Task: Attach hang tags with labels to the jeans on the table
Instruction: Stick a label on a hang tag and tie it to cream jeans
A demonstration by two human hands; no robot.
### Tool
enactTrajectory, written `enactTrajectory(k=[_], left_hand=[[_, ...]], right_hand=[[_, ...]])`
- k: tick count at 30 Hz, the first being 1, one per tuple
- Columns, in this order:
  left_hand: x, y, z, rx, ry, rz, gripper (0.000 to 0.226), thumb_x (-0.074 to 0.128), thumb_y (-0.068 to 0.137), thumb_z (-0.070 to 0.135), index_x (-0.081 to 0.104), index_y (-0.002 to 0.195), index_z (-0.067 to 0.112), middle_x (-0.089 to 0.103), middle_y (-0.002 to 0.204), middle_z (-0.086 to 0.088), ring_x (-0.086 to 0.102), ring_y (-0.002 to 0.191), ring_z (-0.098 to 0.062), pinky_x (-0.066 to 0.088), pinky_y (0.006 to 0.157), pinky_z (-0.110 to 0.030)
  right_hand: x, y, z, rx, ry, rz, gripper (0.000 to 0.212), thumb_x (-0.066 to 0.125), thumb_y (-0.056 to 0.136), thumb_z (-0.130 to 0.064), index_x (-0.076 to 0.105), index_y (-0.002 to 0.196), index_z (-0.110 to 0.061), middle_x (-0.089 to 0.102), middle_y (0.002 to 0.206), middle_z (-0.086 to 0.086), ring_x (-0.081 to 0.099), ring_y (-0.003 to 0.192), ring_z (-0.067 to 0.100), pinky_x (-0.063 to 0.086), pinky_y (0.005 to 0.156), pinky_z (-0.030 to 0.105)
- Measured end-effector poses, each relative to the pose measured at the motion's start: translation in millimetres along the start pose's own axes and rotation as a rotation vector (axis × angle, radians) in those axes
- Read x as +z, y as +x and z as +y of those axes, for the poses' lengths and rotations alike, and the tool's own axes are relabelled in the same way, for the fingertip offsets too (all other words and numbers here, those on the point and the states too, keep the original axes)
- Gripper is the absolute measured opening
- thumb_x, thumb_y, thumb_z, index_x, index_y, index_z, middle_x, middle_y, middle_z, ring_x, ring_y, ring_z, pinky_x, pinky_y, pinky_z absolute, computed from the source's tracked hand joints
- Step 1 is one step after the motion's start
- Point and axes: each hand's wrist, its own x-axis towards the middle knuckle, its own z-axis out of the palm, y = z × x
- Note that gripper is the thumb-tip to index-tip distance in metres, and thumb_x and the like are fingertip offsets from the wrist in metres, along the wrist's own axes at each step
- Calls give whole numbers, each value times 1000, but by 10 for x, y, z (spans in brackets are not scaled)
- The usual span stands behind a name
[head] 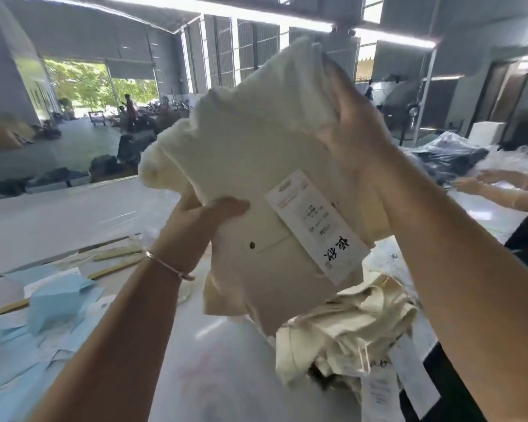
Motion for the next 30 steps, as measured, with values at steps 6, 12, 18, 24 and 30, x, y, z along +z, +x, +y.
enactTrajectory(k=[6,12,18,24,30], left_hand=[[813,375,-1069,-117,-57,173,53,79,58,14,65,109,5,75,92,-6,70,83,-19,55,65,-26],[842,-45,-2497,-783,144,379,32,75,66,13,63,95,5,68,97,-26,67,86,-37,52,72,-48],[721,38,-2610,-893,61,335,26,65,83,0,61,108,4,70,85,-14,65,66,-27,49,49,-28],[627,-72,-2349,-966,55,252,20,65,87,9,63,107,7,63,89,-12,59,64,-20,48,49,-22],[-290,-599,-1855,-865,384,403,15,64,90,9,67,104,9,66,89,-6,61,79,-16,50,67,-26]], right_hand=[[-203,623,1174,167,-373,-40,60,48,93,-20,27,148,-31,49,140,9,54,114,29,46,85,34],[605,-492,2726,324,-672,-922,41,43,98,-34,47,137,-21,52,134,10,49,123,28,41,100,36],[769,-982,3108,353,-533,-1057,37,35,101,-37,63,107,-13,57,124,11,53,113,27,40,89,35],[840,-956,2952,273,-684,-941,31,40,97,-38,63,113,-27,58,126,-4,50,119,21,35,87,34],[1285,-921,1855,66,-168,-719,14,58,89,-24,71,92,-20,70,94,-5,61,91,16,47,82,30]])
